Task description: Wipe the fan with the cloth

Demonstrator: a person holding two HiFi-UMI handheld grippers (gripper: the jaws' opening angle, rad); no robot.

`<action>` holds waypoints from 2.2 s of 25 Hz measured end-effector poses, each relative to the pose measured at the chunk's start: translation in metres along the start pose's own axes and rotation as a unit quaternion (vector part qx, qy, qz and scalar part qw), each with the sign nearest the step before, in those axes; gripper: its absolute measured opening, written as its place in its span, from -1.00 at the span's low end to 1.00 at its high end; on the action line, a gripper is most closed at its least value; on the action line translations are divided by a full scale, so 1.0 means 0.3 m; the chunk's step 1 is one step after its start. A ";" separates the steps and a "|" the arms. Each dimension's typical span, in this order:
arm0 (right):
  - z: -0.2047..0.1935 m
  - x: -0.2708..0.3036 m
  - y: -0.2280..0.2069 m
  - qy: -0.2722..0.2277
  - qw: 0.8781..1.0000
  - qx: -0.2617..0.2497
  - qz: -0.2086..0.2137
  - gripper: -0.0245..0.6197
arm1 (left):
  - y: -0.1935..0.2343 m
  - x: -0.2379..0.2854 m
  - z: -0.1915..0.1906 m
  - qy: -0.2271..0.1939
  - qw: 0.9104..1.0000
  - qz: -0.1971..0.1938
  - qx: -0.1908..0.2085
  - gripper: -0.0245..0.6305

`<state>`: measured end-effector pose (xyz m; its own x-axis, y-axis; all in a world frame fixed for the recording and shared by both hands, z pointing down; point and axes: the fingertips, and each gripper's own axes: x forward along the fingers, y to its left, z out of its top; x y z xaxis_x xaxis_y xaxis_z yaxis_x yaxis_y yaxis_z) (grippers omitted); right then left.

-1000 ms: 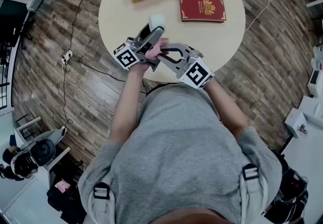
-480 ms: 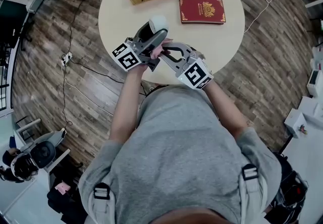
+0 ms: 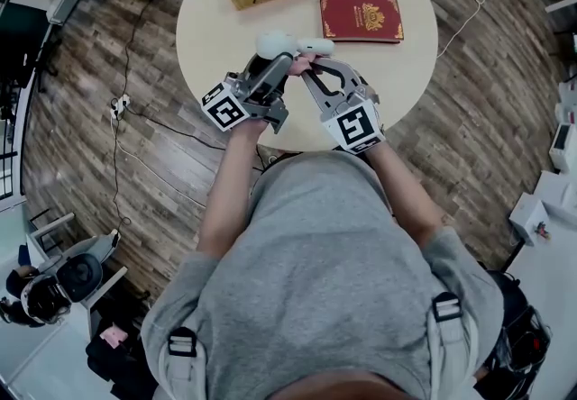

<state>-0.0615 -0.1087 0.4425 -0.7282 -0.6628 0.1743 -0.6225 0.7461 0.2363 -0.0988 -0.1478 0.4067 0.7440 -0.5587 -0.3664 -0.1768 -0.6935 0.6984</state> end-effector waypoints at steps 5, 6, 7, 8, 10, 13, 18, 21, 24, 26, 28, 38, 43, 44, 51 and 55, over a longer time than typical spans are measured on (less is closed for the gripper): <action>0.012 -0.015 -0.082 -0.028 0.997 0.066 -0.021 -0.80 | -0.006 -0.002 -0.013 -0.005 1.000 -0.015 -0.023 0.19; 0.011 -0.021 -0.099 -0.034 0.996 0.080 -0.025 -0.80 | -0.007 -0.005 -0.017 -0.006 0.999 -0.018 -0.026 0.19; 0.008 -0.028 -0.117 -0.039 0.995 0.092 -0.030 -0.80 | -0.008 -0.007 -0.021 -0.005 0.999 -0.019 -0.028 0.19; 0.003 -0.035 -0.135 -0.043 0.993 0.103 -0.035 -0.80 | -0.010 -0.010 -0.026 -0.004 0.999 -0.020 -0.029 0.19; -0.003 -0.048 -0.168 -0.051 0.990 0.126 -0.045 -0.80 | -0.015 -0.014 -0.038 0.001 0.999 -0.023 -0.032 0.19; 0.004 -0.058 -0.197 -0.061 0.986 0.148 -0.055 -0.80 | -0.025 -0.017 -0.057 0.007 0.999 -0.026 -0.038 0.19; 0.007 -0.035 -0.164 -0.059 0.988 0.138 -0.042 -0.80 | -0.022 -0.014 -0.077 0.014 0.999 -0.029 -0.041 0.19; 0.011 -0.019 -0.115 -0.055 0.990 0.127 -0.023 -0.80 | -0.023 -0.012 -0.070 0.011 0.999 -0.030 -0.042 0.19; 0.002 -0.016 -0.087 -0.052 0.991 0.126 -0.013 -0.80 | -0.021 -0.014 -0.058 0.005 0.999 -0.031 -0.042 0.19; -0.004 -0.023 -0.090 -0.051 0.990 0.129 -0.016 -0.80 | -0.023 -0.020 -0.052 0.004 0.999 -0.031 -0.040 0.19; -0.012 -0.034 -0.107 -0.049 0.990 0.129 -0.025 -0.80 | -0.024 -0.025 -0.049 0.003 0.999 -0.031 -0.039 0.19; -0.045 -0.093 -0.197 -0.045 0.989 0.127 -0.060 -0.80 | -0.024 -0.034 -0.050 0.004 0.999 -0.030 -0.033 0.19; -0.067 -0.112 -0.210 -0.044 0.988 0.131 -0.065 -0.80 | -0.012 -0.043 -0.035 -0.005 0.999 -0.026 -0.030 0.19; -0.067 -0.114 -0.206 -0.043 0.988 0.131 -0.065 -0.80 | -0.015 -0.048 -0.028 -0.007 0.999 -0.026 -0.030 0.19; -0.086 -0.123 -0.182 -0.036 0.988 0.134 -0.063 -0.80 | -0.012 -0.075 0.002 -0.019 0.999 -0.020 -0.024 0.19; -0.098 -0.127 -0.181 -0.032 0.988 0.134 -0.064 -0.80 | 0.003 -0.094 0.014 -0.027 0.999 -0.013 -0.021 0.19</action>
<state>0.0084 -0.1258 0.4510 -0.6494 -0.7543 0.0959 -0.7585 0.6516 -0.0112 -0.1225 -0.1347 0.4152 0.7114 -0.5651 -0.4178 -0.1287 -0.6892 0.7130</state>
